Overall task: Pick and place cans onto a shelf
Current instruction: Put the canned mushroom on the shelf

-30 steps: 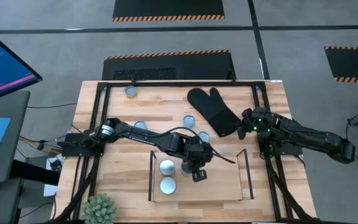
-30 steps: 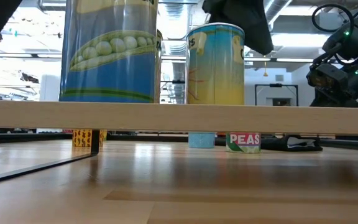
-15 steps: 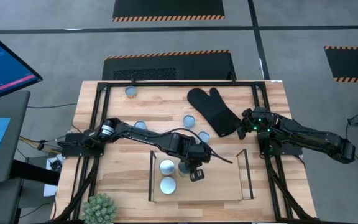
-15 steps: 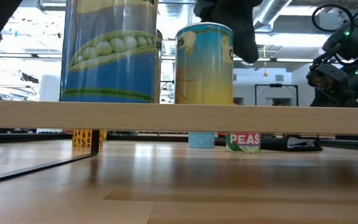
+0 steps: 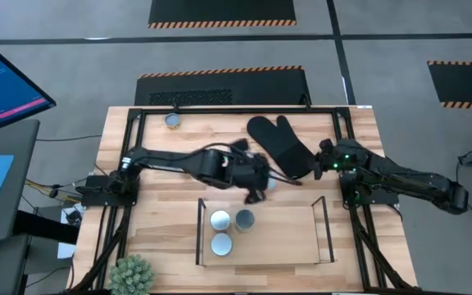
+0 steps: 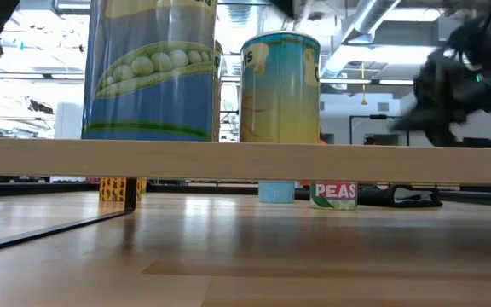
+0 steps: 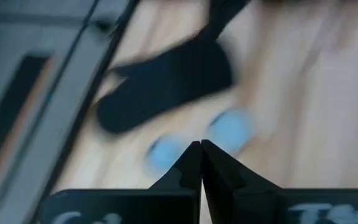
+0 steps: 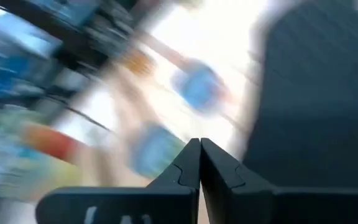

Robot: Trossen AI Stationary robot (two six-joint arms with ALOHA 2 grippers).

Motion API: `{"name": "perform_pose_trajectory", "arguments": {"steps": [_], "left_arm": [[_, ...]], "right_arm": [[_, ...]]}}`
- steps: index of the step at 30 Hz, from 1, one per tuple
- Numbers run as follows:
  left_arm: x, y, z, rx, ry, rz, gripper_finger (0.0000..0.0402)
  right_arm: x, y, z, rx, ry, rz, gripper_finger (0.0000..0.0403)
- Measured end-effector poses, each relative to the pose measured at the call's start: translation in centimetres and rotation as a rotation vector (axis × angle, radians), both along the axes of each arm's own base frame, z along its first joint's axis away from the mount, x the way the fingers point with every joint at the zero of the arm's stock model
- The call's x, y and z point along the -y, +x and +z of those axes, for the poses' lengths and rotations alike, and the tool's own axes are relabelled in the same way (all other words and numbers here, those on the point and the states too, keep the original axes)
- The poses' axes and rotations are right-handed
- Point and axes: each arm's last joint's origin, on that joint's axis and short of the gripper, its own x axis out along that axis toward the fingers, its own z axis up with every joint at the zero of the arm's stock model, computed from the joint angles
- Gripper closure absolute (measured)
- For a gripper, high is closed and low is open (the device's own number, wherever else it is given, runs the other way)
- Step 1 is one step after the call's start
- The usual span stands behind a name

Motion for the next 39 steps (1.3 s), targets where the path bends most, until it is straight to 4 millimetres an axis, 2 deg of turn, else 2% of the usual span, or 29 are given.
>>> {"name": "perform_pose_trajectory", "arguments": {"steps": [4,7,10,12,14,16,20,26,29,32,35,39], "left_arm": [[-1.6,-3.4,0.3,-0.173,0.11,0.189,0.0401],[-3.1,-3.9,-0.2,-0.178,0.138,0.282,0.0401],[-5.5,-4.7,-1.2,-0.208,0.112,0.349,0.0401],[-7.8,-6.3,-2.8,-0.319,0.111,0.458,0.0402],[-9.9,-7.4,-4.4,-0.357,0.071,0.519,0.0402],[-11.8,-9.3,-5.3,-0.383,0.008,0.573,0.0401],[-14.7,-13.0,-6.5,-0.292,-0.15,0.667,0.0401],[-19.1,-18.4,-8.4,0.076,-0.356,0.766,0.0401],[-21.0,-20.7,-10.0,0.155,-0.439,0.889,0.0401],[-22.3,-21.8,-11.3,0.157,-0.499,0.977,0.0401],[-23.2,-21.6,-12.1,0.129,-0.442,1.026,0.0401],[-25.1,-20.9,-12.0,0.136,-0.35,1.04,0.0401]], "right_arm": [[0.0,0.6,2.8,0.264,-0.129,0.014,0.0369],[0.0,0.6,4.0,0.376,-0.185,-0.011,0.0369],[0.0,0.6,4.5,0.428,-0.208,-0.015,0.0369],[-0.1,0.6,4.5,0.424,-0.204,-0.008,0.0369],[-0.2,0.6,4.3,0.414,-0.193,0.008,0.0369],[-0.3,0.7,4.1,0.394,-0.178,0.02,0.0369],[-0.5,0.8,3.4,0.325,-0.144,0.039,0.0369],[-0.5,0.8,2.8,0.266,-0.122,0.022,0.0369],[-0.5,0.8,2.7,0.26,-0.12,0.018,0.0369],[-0.4,0.8,2.7,0.257,-0.119,0.017,0.0369],[-0.4,0.8,2.6,0.246,-0.119,0.002,0.0369],[-0.3,0.8,2.4,0.232,-0.117,-0.015,0.0369]]}}
